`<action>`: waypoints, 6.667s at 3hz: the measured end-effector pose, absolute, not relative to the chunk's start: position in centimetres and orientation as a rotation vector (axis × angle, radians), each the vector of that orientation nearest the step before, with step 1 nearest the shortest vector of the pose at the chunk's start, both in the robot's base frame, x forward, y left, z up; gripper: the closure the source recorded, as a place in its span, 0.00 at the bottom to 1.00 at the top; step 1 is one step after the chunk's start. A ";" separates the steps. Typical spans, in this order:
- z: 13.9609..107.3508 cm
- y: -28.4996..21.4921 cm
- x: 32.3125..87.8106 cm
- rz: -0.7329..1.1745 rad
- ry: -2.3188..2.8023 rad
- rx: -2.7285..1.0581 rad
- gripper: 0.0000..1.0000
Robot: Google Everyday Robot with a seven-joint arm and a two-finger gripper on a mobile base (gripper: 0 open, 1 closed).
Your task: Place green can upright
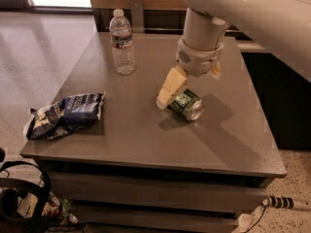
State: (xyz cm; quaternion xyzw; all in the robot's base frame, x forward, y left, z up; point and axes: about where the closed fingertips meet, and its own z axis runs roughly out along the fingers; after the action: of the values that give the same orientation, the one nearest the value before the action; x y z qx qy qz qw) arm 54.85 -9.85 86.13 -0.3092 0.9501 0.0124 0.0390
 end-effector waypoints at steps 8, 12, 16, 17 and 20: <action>84.1 -7.5 56.2 0.139 2.865 -0.948 1.00; 91.2 -8.4 57.8 0.686 2.154 -1.261 1.00; 90.0 -12.3 56.7 0.813 1.622 -1.234 1.00; 90.3 -10.8 56.6 0.858 1.588 -1.205 1.00; 89.6 -7.2 54.1 0.972 1.514 -1.028 1.00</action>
Offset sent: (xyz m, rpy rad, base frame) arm 0.0168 0.0230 -0.0263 0.0722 0.0204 -0.0373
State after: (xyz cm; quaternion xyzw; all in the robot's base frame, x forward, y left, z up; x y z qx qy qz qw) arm 54.09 -7.20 89.57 -0.4270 0.6287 0.4037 0.5094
